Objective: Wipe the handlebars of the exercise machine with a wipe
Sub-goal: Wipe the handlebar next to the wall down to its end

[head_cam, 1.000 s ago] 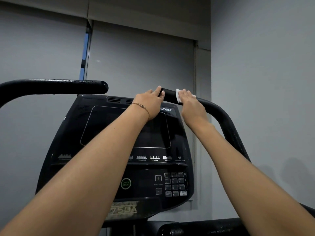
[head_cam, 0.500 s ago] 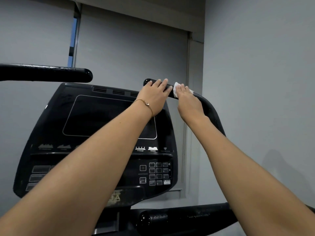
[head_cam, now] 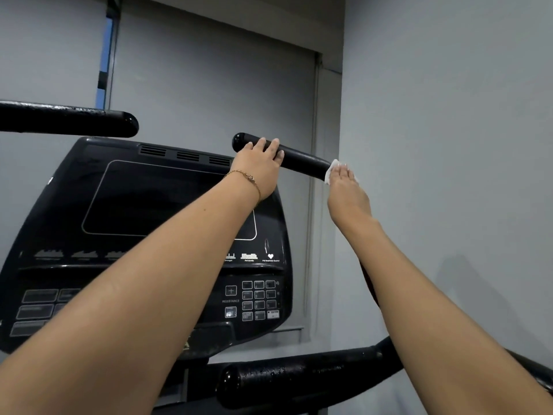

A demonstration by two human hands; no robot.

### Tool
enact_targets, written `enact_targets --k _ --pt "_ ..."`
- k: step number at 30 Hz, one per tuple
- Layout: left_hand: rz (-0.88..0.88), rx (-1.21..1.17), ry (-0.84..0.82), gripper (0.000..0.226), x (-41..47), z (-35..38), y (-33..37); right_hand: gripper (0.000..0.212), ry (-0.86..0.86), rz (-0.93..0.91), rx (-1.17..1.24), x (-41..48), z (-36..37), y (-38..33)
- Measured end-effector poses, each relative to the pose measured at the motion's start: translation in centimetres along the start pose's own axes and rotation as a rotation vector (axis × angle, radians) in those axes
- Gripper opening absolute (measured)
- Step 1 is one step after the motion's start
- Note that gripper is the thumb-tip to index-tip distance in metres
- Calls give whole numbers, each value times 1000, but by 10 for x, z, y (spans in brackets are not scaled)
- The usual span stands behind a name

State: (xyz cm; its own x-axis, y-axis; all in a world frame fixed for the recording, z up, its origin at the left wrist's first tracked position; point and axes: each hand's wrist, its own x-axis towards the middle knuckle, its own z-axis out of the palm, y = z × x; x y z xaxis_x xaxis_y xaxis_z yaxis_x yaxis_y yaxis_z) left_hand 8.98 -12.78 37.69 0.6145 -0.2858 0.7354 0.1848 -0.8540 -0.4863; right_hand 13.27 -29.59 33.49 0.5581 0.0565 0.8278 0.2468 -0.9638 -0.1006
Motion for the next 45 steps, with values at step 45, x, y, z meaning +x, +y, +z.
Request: enact_targets --k 45 --pt "-21 -43 19 57 -1 3 0 55 -146 13 -130 -47 -11 25"
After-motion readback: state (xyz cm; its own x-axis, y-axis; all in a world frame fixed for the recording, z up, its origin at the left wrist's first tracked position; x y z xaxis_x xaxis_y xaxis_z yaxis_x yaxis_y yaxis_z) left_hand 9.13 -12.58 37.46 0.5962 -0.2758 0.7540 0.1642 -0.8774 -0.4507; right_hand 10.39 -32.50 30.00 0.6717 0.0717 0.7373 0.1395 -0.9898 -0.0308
